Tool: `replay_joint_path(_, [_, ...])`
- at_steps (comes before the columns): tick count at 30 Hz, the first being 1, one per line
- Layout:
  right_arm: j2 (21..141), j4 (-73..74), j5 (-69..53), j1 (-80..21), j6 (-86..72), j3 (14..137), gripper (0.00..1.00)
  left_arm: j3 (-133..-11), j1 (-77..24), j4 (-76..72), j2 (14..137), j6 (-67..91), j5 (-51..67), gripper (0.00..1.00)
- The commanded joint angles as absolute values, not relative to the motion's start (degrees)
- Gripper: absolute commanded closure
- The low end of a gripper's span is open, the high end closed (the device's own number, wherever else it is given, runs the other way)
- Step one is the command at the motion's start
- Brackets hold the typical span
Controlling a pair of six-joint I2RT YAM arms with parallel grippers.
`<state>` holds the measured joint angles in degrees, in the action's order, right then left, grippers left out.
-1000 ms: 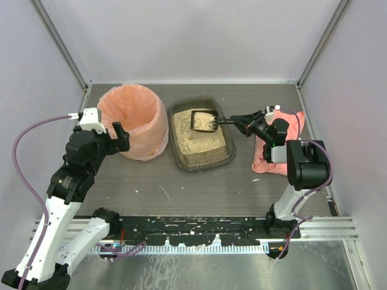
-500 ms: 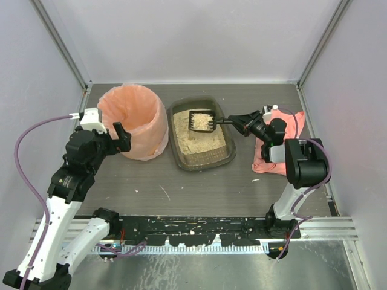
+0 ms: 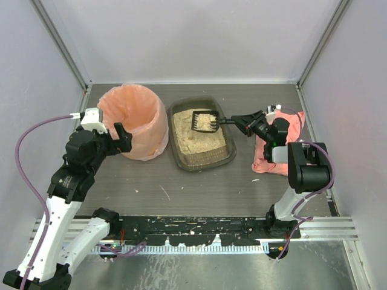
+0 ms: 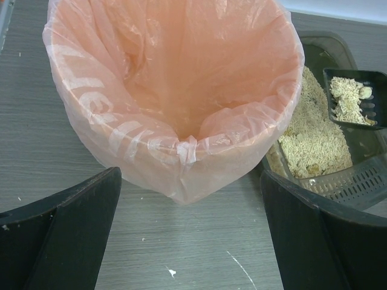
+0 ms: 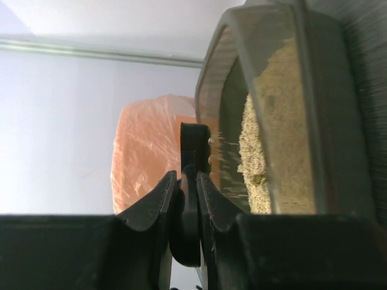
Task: Clean the litter box
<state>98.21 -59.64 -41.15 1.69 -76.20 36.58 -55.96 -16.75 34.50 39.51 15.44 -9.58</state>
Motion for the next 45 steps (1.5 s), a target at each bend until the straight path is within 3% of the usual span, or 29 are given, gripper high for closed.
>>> replay_joint_path(1, [98.9,-63.6,-41.9,1.4,-77.1,38.5,0.99,-56.1,-16.4,31.9,39.0,15.2,-9.3,0.01])
replay_joint_path(3, [100.8,-66.6,-45.1,-1.0,-77.7,40.5,0.99,-56.1,-16.4,31.8,39.2,15.3,-9.1,0.01])
replay_joint_path(7, [101.7,-74.3,-39.3,3.1,-84.8,34.2,0.99,-56.1,-16.4,31.6,39.0,15.1,-9.0,0.01])
replay_joint_path(10, [103.2,-70.7,-44.8,-2.3,-80.7,40.4,0.99,-56.0,-16.3,31.9,39.1,15.3,-9.0,0.01])
replay_joint_path(13, [99.4,-68.3,-38.5,2.8,-80.9,35.3,0.99,-56.2,-16.4,31.7,39.0,15.3,-9.1,0.01])
replay_joint_path(17, [97.6,-58.0,-42.5,-2.8,-71.5,41.5,0.99,-56.1,-16.4,32.0,39.3,15.4,-9.5,0.01])
replay_joint_path(19, [94.5,-55.2,-38.6,0.4,-71.2,38.6,0.99,-56.2,-16.3,31.8,39.3,15.3,-9.0,0.01])
replay_joint_path(21, [93.4,-58.3,-36.6,3.0,-73.7,35.4,0.99,-56.2,-16.4,31.9,39.3,15.3,-9.3,0.00])
replay_joint_path(24, [95.8,-55.5,-43.3,-1.4,-69.6,41.5,0.99,-56.1,-16.4,32.1,39.4,15.5,-9.4,0.01])
replay_joint_path(27, [93.6,-57.1,-37.9,3.2,-73.2,36.4,0.99,-56.3,-16.3,31.9,39.4,15.4,-8.7,0.00])
replay_joint_path(30, [97.4,-60.0,-43.3,-0.9,-73.1,40.3,0.99,-56.1,-16.2,32.4,39.4,15.5,-9.5,0.00])
replay_joint_path(35, [97.4,-65.7,-38.1,1.5,-78.7,35.7,0.99,-56.1,-16.2,32.1,39.2,15.4,-9.1,0.00])
replay_joint_path(37, [99.2,-63.5,-42.9,-2.5,-75.6,40.4,0.99,-56.0,-16.1,32.3,39.4,15.5,-9.5,0.00])
replay_joint_path(41, [96.1,-63.0,-36.7,2.3,-77.5,35.2,0.99,-56.2,-16.0,32.0,39.4,15.4,-8.8,0.00])
replay_joint_path(45, [97.9,-61.8,-42.3,-1.8,-74.6,39.8,0.99,-56.0,-16.0,32.1,39.4,15.5,-8.8,0.00])
